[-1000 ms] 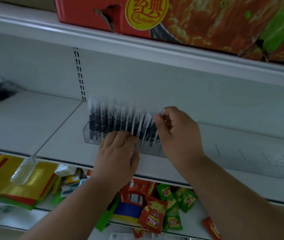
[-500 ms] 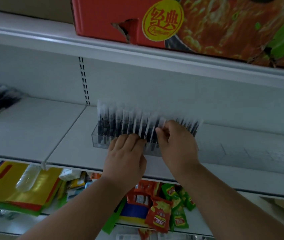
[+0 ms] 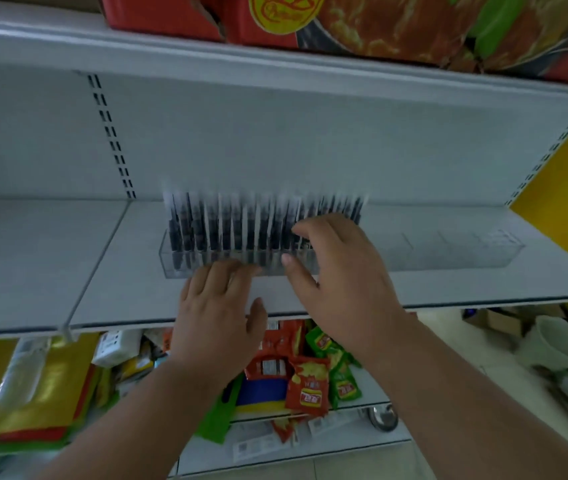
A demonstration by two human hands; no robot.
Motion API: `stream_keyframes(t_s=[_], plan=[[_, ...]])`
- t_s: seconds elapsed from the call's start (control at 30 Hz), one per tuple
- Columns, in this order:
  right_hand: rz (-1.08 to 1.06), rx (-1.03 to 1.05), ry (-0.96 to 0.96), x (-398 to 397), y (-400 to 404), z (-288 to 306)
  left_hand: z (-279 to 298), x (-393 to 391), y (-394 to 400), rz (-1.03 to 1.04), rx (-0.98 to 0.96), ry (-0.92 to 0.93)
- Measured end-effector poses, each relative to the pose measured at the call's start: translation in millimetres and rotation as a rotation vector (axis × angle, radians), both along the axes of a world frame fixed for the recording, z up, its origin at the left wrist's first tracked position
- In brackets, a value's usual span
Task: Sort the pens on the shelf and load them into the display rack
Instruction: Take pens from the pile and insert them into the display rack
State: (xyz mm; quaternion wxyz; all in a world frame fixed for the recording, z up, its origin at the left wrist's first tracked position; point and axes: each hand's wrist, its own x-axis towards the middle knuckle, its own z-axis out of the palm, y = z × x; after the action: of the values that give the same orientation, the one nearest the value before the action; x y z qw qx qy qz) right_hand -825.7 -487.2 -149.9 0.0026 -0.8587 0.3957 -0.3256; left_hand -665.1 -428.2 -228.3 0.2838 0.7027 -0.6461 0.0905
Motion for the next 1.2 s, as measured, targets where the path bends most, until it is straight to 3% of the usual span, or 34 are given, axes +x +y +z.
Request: stream_keyframes(t_s=[0.13, 0.43, 0.6, 1.0, 1.2], plan=[[0.098, 0.037, 0.057, 19.1, 12.3, 9.1, -2.0, 16.5, 29.7, 0.086, 0.019, -0.023], [0.496, 0.197, 0.148, 107.4, 43.8, 1.7, -7.0, 53.4, 135.5, 0.54, 0.152, -0.01], [0.609, 0.17, 0.082, 160.9, 99.9, -2.4, -6.7, 83.2, 204.4, 0.713, 0.161, 0.026], [0.564, 0.15, 0.014, 306.4, 221.0, 15.3, 8.3, 231.1, 337.1, 0.709, 0.14, -0.041], [0.535, 0.177, 0.026, 366.2, 242.4, 24.5, 17.8, 302.2, 354.4, 0.697, 0.16, -0.004]])
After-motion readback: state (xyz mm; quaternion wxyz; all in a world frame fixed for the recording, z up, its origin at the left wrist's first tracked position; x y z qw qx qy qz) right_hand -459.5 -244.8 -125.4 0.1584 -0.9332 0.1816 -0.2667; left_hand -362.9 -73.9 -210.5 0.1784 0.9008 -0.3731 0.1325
